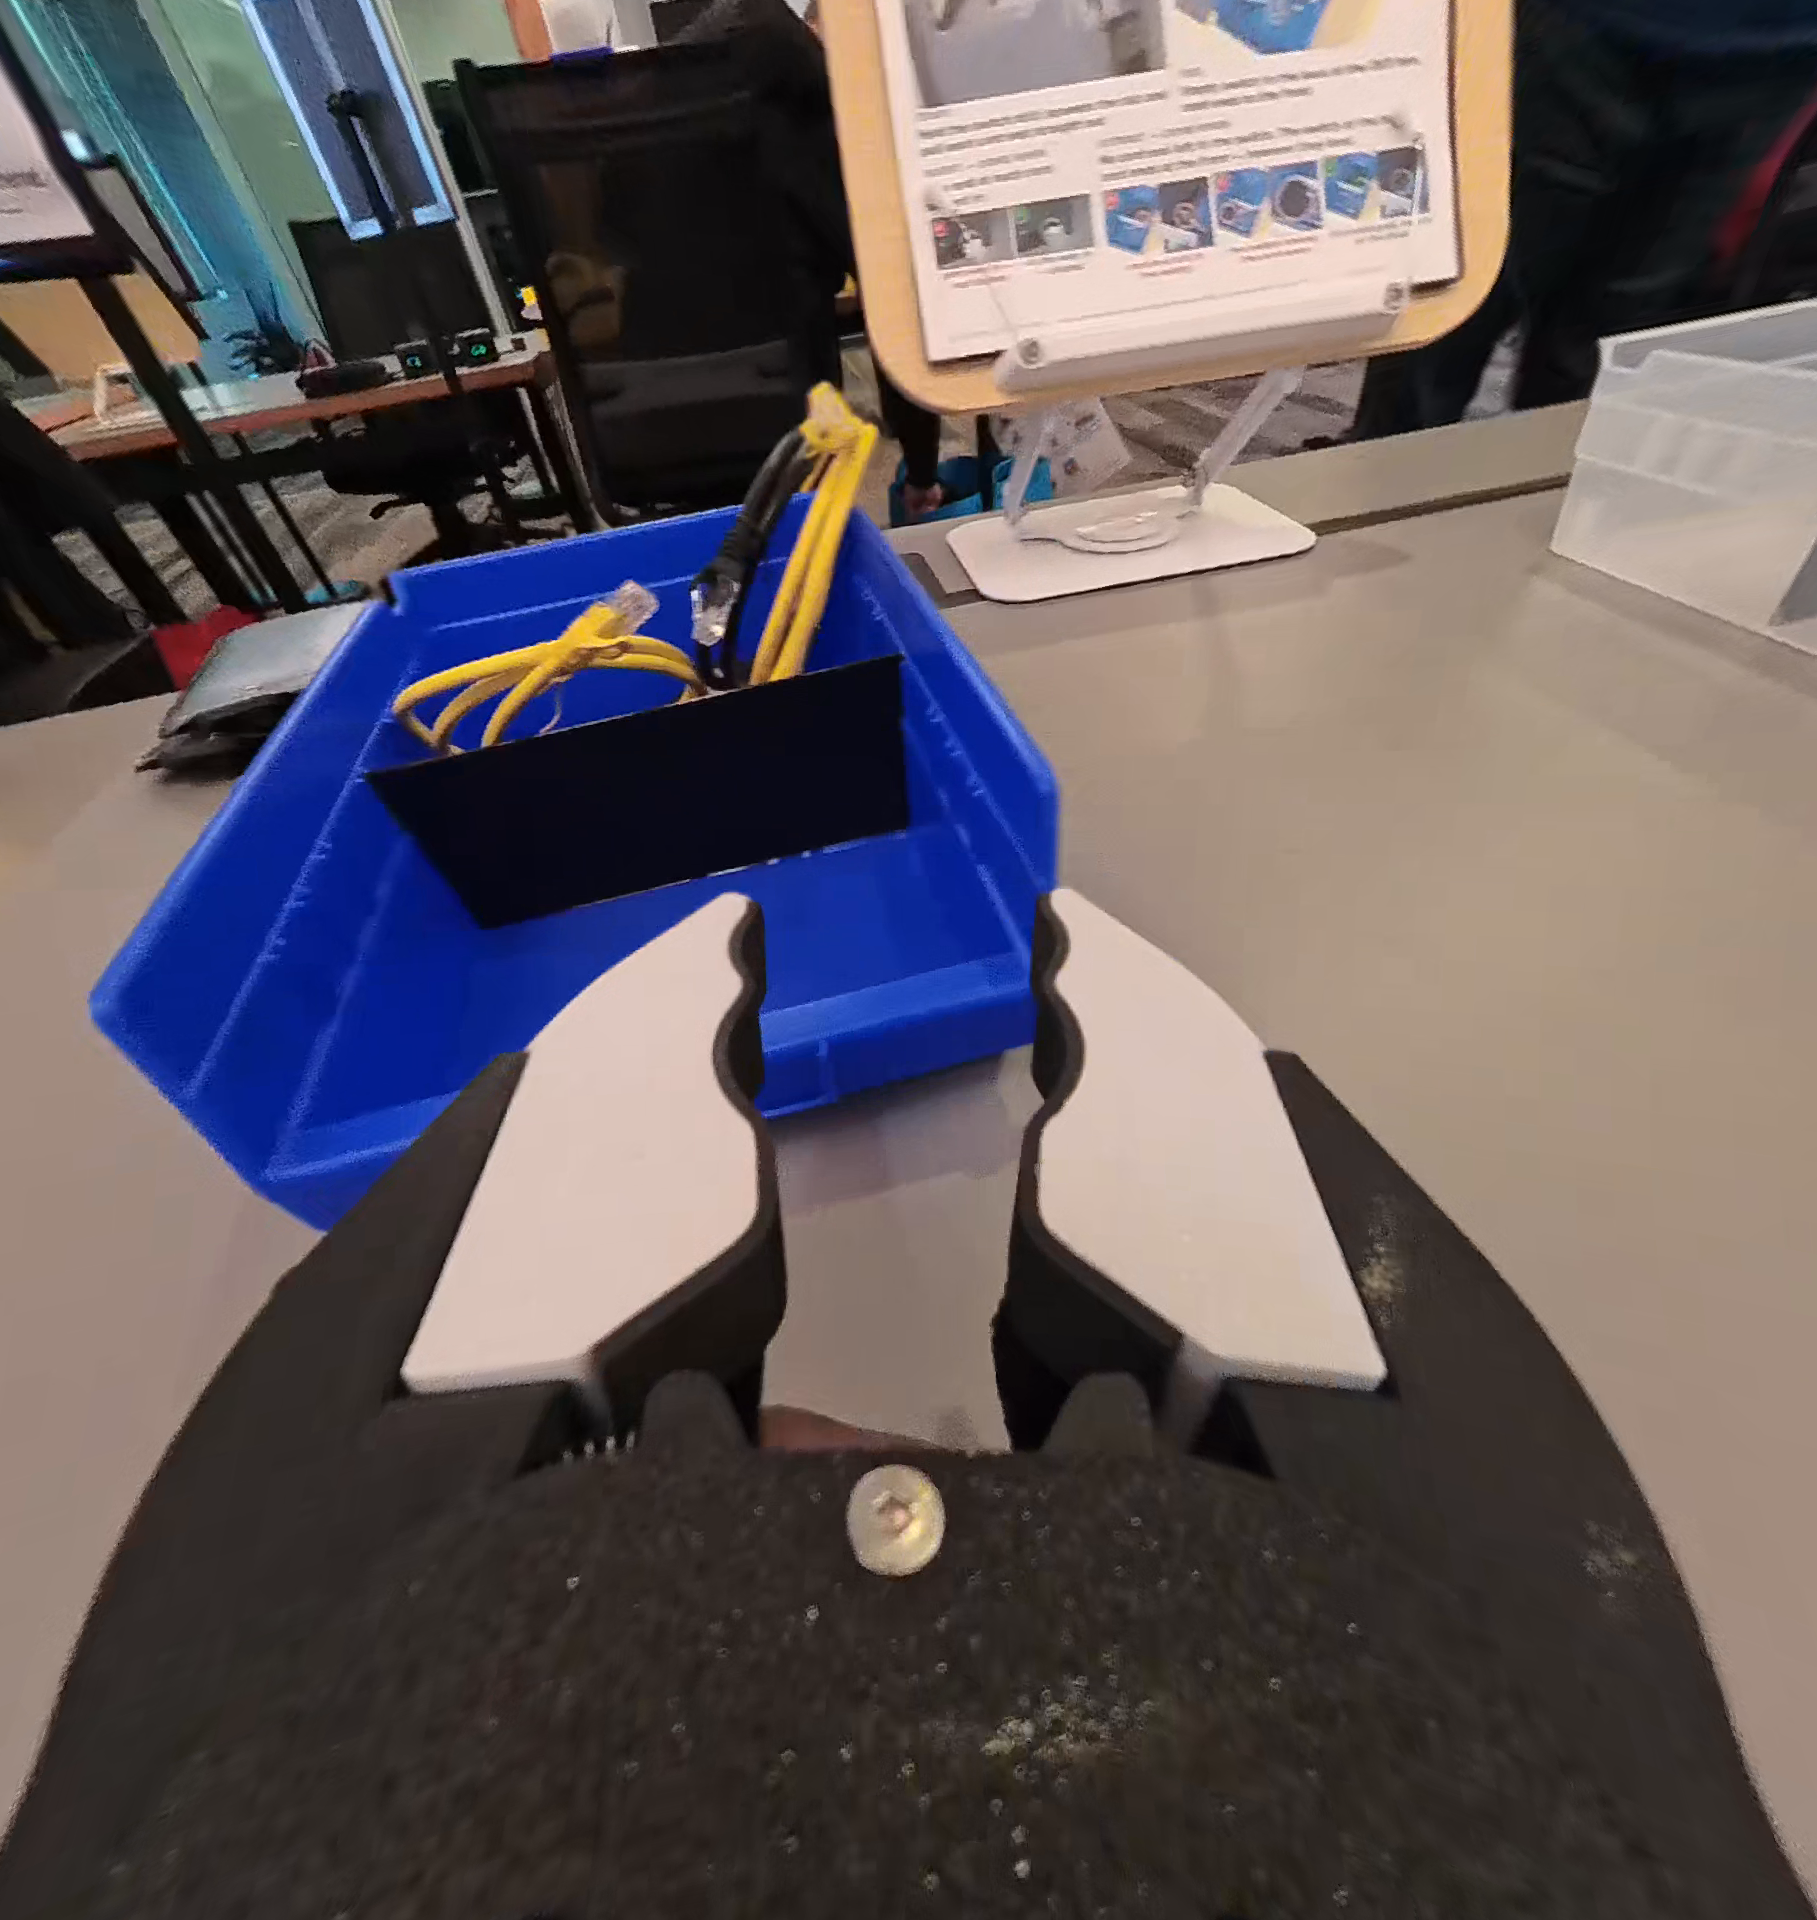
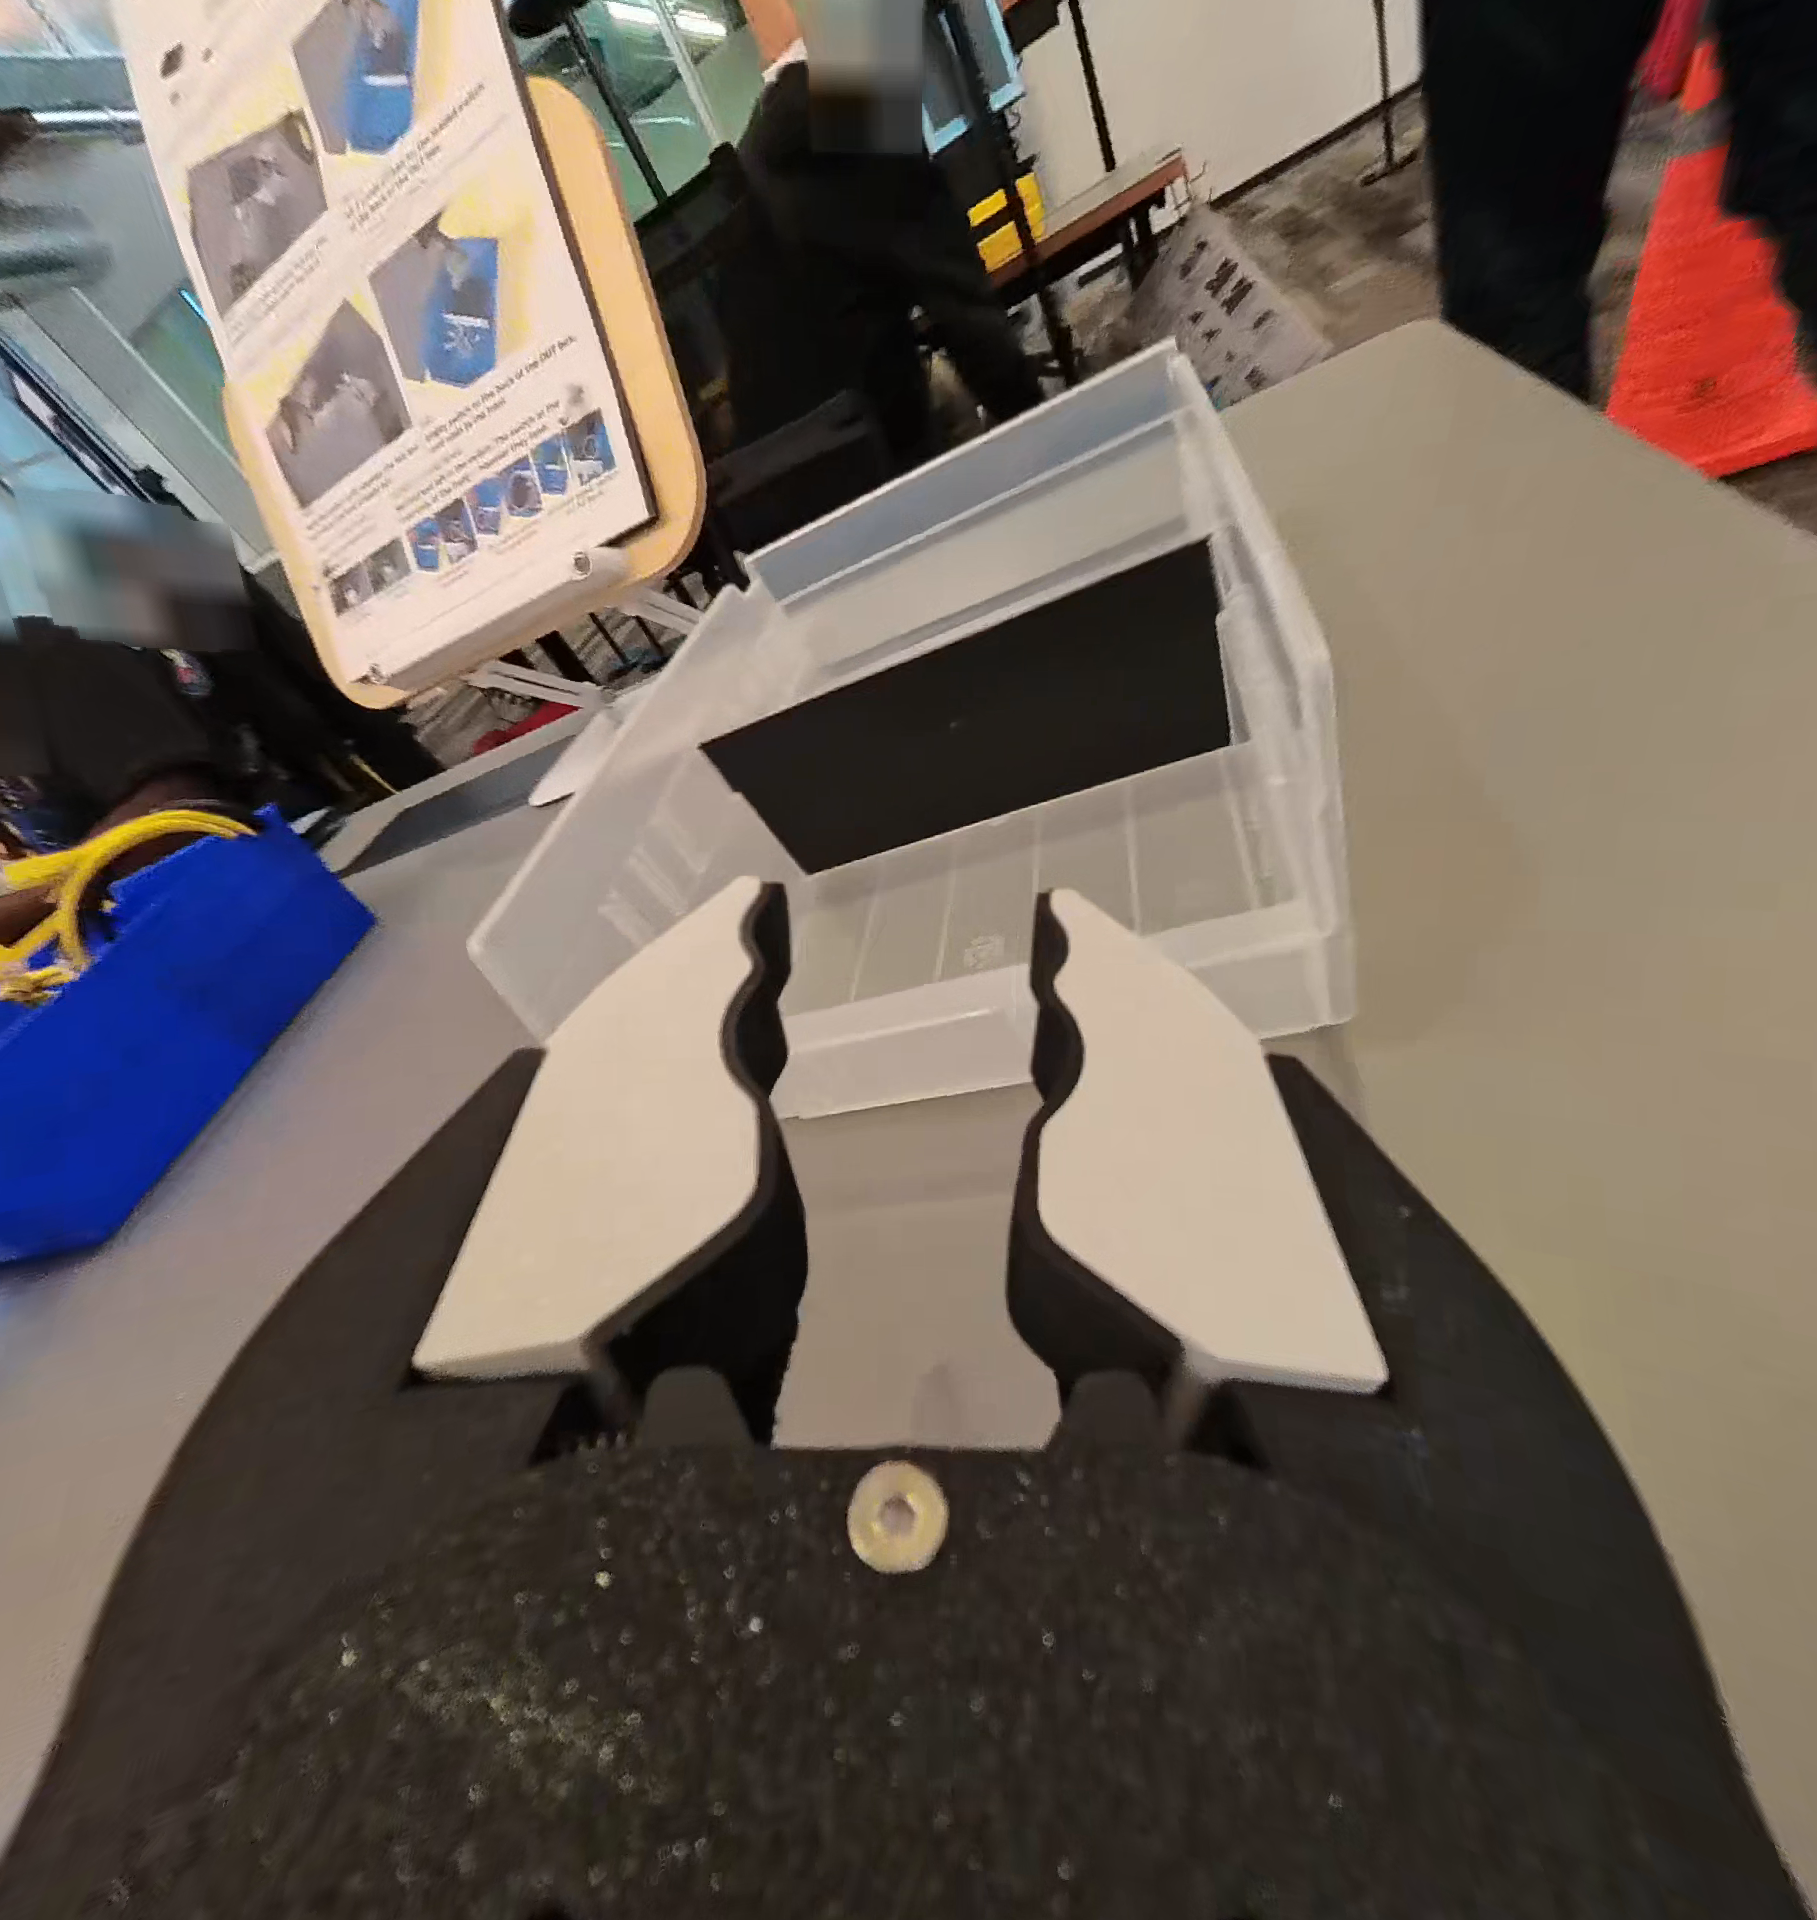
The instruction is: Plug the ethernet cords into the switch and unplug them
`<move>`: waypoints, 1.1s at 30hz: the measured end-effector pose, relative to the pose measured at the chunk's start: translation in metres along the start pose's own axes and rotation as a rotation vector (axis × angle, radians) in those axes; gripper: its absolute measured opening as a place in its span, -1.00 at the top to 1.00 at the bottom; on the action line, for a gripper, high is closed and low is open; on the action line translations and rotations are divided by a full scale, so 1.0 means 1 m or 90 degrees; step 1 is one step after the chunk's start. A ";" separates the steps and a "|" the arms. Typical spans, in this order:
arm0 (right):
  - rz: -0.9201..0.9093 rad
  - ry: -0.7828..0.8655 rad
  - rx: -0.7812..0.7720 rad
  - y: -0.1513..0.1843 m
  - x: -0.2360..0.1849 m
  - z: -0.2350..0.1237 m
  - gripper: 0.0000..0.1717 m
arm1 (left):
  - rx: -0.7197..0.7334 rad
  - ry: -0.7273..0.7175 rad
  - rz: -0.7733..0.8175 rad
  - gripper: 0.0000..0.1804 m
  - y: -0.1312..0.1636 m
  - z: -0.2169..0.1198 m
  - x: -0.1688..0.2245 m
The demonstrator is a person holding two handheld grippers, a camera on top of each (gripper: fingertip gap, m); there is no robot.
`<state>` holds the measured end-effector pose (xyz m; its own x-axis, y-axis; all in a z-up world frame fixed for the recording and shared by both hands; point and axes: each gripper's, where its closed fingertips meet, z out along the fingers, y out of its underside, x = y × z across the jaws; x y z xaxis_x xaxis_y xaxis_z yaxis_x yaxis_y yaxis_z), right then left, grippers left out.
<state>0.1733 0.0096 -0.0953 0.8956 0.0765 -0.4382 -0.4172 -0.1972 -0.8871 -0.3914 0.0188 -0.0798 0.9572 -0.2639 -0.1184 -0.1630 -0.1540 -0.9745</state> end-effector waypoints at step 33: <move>-0.114 -0.048 -0.092 0.036 -0.039 0.016 0.60 | -0.091 0.037 -0.181 0.45 0.031 0.007 -0.013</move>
<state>0.1210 0.0149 -0.1123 0.9371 0.1942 -0.2902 -0.2215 -0.3118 -0.9240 -0.4072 0.0244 -0.1100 0.9545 -0.2447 0.1704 0.0738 -0.3600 -0.9300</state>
